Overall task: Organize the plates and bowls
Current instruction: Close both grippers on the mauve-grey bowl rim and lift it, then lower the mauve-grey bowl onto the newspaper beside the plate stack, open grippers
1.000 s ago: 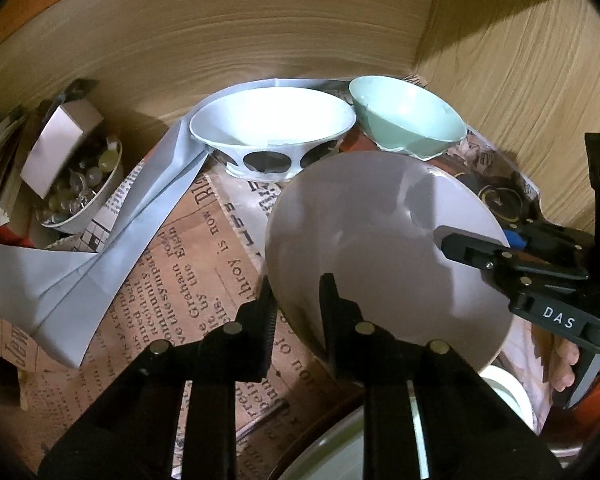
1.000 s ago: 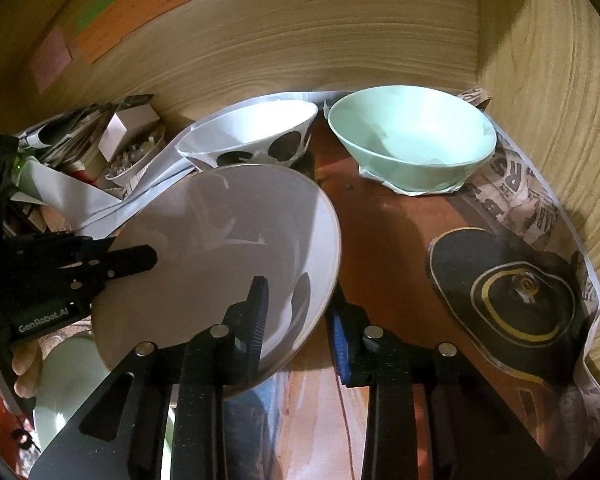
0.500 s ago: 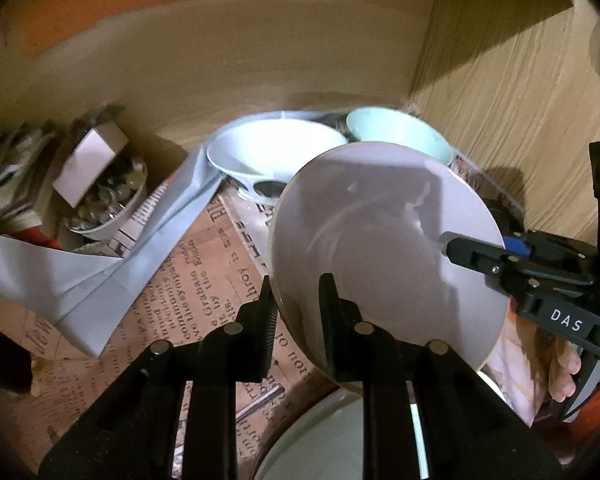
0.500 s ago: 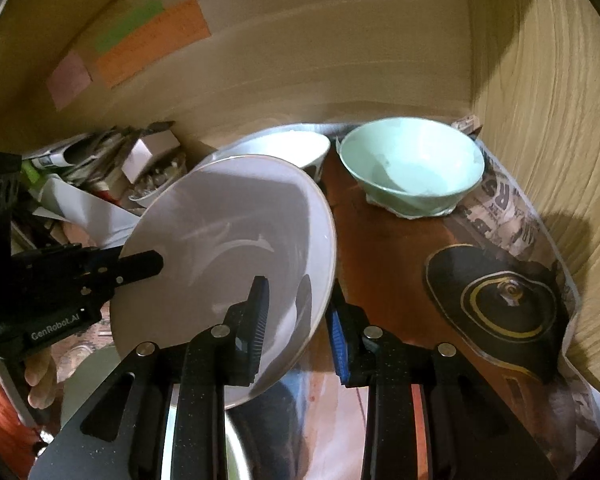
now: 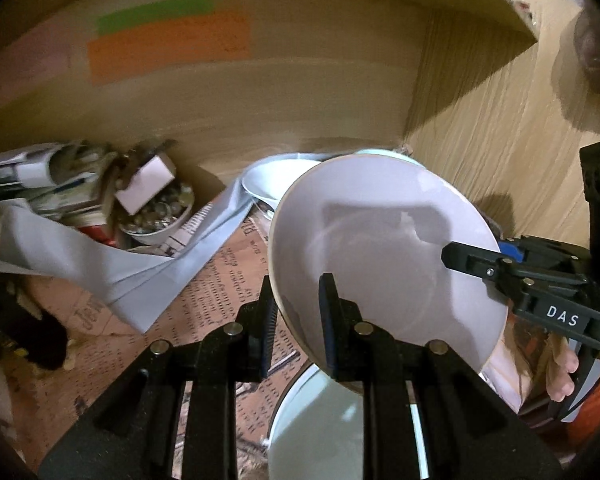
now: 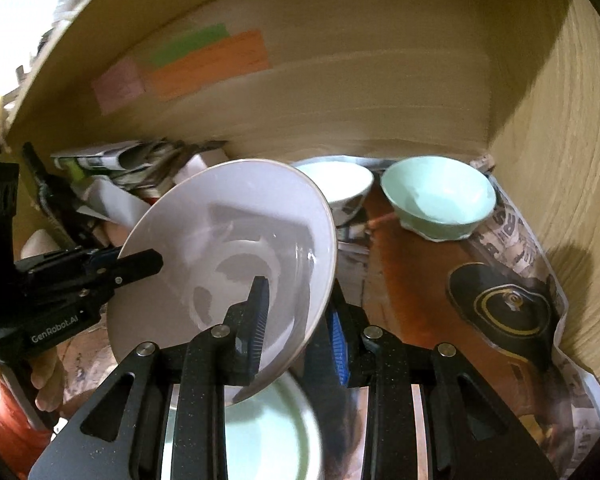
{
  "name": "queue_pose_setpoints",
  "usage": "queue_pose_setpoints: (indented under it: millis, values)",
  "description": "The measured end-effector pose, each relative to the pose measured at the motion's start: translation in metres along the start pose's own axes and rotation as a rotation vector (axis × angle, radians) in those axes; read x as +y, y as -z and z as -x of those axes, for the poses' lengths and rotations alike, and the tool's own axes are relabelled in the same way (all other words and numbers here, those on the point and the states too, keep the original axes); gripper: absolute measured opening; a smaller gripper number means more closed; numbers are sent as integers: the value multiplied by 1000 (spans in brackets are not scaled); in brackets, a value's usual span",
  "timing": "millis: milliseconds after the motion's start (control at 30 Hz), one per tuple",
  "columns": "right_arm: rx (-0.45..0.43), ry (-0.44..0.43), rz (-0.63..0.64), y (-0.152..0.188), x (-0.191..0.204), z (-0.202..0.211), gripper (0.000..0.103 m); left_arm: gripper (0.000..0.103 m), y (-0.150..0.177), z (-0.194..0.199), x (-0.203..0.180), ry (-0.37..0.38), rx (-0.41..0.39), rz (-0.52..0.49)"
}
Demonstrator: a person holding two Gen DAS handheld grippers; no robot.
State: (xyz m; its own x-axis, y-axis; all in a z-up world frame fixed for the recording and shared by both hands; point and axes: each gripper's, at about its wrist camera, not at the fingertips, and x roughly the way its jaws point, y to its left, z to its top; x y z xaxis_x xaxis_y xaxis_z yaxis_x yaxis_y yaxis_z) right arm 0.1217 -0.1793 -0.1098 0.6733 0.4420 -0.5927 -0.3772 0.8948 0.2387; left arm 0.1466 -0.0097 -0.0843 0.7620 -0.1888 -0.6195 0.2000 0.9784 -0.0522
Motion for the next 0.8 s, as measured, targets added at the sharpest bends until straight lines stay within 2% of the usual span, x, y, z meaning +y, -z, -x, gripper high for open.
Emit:
queue_pose_setpoints:
  millis: [333, 600, 800]
  values:
    - [-24, -50, 78, 8, 45, 17, 26, 20, 29, 53, 15, -35, -72, 44]
    - [-11, -108, 130, 22, 83, 14, 26, 20, 63, 82, 36, -92, -82, 93]
    - [32, -169, 153, 34, 109, 0, 26, 20, 95, 102, 59, -140, -74, 144]
